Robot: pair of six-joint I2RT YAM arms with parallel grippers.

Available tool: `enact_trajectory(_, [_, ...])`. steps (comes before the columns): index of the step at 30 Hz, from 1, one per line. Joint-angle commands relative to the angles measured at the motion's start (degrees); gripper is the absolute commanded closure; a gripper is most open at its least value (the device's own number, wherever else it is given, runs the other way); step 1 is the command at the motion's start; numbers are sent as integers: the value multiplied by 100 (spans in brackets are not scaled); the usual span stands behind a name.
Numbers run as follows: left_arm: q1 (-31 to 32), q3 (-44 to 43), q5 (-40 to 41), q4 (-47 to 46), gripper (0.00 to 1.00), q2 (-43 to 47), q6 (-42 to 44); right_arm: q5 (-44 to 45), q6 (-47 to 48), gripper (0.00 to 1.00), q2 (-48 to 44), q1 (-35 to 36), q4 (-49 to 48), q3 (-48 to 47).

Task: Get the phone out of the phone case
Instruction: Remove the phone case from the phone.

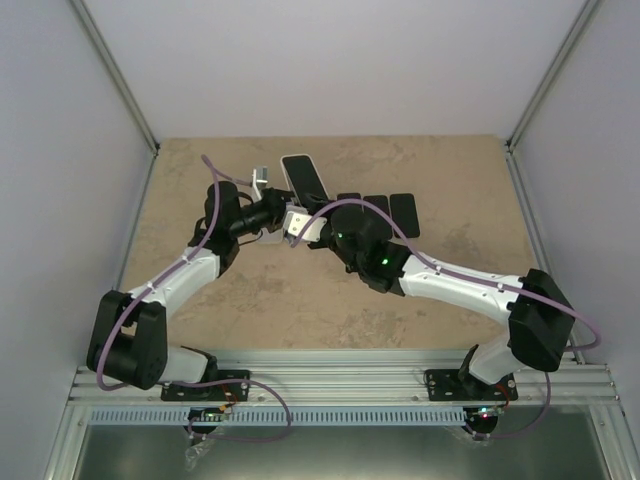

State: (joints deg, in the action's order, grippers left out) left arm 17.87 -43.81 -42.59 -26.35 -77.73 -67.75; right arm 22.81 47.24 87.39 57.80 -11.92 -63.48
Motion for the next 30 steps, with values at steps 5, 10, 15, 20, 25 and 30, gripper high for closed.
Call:
enact_trajectory(5, [103, 11, -574, -606, 100, 122, -93, 565, 627, 80, 31, -78, -1218, 427])
enact_trajectory(10, [103, 31, -545, -531, 100, 136, -21, 586, 524, 93, -9, -125, -1095, 303])
enact_trajectory(15, [103, 6, -534, -431, 100, 110, 51, 535, 278, 100, 5, -172, -765, -26])
enact_trajectory(20, [103, -2, -460, -210, 100, 93, 278, 257, -234, 99, -84, -261, -133, -344])
enact_trajectory(25, [103, -32, -365, -16, 100, 21, 423, 71, -445, 99, -168, -423, 215, -487])
enact_trajectory(30, [103, -91, -363, 62, 100, -60, 484, 15, -515, 99, -243, -576, 273, -522])
